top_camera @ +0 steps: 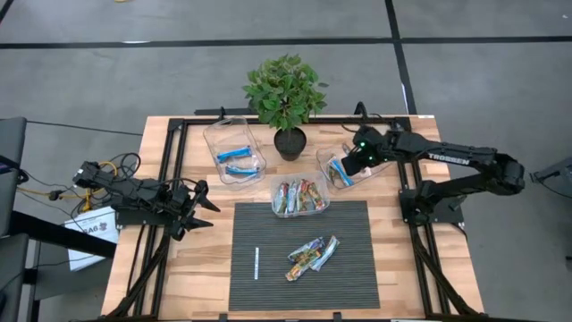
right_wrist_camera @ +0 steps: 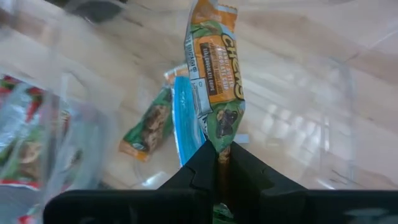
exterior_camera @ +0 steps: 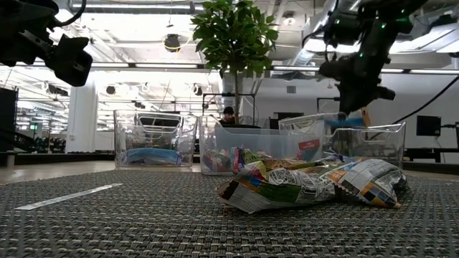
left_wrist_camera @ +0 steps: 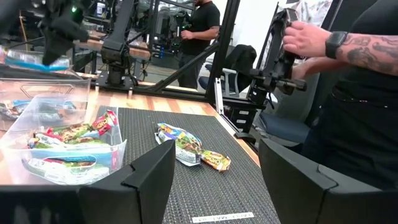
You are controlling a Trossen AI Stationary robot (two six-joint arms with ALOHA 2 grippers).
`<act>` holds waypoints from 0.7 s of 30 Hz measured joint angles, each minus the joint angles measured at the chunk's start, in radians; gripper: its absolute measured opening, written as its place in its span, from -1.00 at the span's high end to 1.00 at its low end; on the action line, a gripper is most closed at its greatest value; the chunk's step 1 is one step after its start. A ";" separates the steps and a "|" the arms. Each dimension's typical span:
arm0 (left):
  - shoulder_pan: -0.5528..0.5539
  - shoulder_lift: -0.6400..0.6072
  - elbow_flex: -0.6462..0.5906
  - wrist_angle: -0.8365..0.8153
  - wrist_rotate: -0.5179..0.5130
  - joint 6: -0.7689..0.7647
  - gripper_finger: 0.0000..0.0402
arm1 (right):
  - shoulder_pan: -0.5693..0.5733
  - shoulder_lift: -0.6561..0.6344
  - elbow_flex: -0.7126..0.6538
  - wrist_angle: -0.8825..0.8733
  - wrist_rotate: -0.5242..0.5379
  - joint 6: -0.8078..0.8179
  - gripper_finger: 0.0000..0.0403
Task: Pick and place Granola Bars by type
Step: Put the yellow granola bar into the right transparent bin
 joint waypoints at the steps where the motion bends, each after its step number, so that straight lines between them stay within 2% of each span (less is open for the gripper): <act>1: 0.000 0.000 0.000 0.000 0.000 0.000 -0.12 | 0.003 0.013 -0.007 0.011 0.000 0.000 0.89; 15: 0.000 0.000 0.000 0.000 0.000 0.001 -0.12 | 0.035 0.181 -0.037 0.090 0.001 -0.045 0.85; 21: 0.000 0.000 0.000 0.000 0.000 0.000 -0.12 | 0.034 0.213 -0.037 0.103 0.003 -0.045 0.72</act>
